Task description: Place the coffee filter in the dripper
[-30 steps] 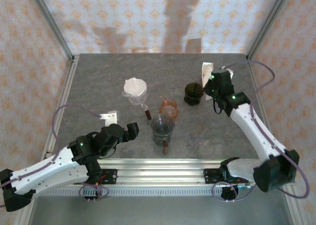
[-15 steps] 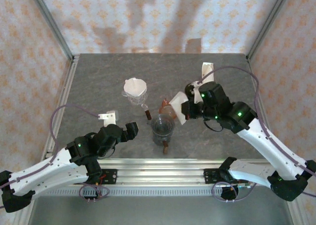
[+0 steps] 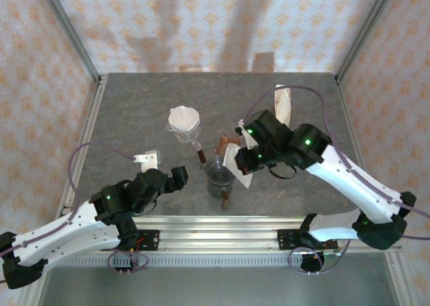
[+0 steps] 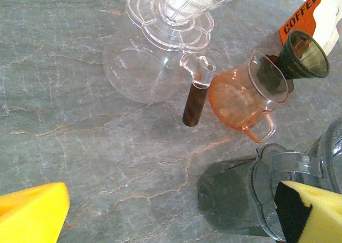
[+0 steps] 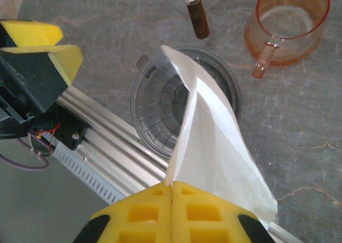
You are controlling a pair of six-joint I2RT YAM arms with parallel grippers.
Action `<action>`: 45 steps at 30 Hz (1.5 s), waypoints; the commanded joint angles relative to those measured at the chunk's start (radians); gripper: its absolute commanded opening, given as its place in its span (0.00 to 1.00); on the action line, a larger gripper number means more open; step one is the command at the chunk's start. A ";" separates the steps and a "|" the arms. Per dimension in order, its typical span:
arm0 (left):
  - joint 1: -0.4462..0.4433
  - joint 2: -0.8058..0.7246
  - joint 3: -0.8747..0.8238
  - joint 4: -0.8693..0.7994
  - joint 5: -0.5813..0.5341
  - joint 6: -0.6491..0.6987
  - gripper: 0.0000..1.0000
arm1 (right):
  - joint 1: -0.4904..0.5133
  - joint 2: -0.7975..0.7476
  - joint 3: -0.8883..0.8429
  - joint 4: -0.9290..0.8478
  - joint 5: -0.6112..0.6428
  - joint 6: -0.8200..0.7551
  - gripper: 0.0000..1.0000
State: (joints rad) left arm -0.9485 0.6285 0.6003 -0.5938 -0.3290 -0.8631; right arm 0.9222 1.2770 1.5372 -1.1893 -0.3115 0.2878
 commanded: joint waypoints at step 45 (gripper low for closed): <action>0.010 0.015 0.009 0.069 0.078 0.037 0.93 | 0.049 0.288 0.017 0.163 0.015 -0.051 0.40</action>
State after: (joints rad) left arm -0.9478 0.6395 0.6003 -0.5495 -0.2638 -0.8577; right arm 0.9642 1.6123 1.5719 -1.0595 -0.3145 0.2325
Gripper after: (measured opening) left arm 0.953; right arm 0.385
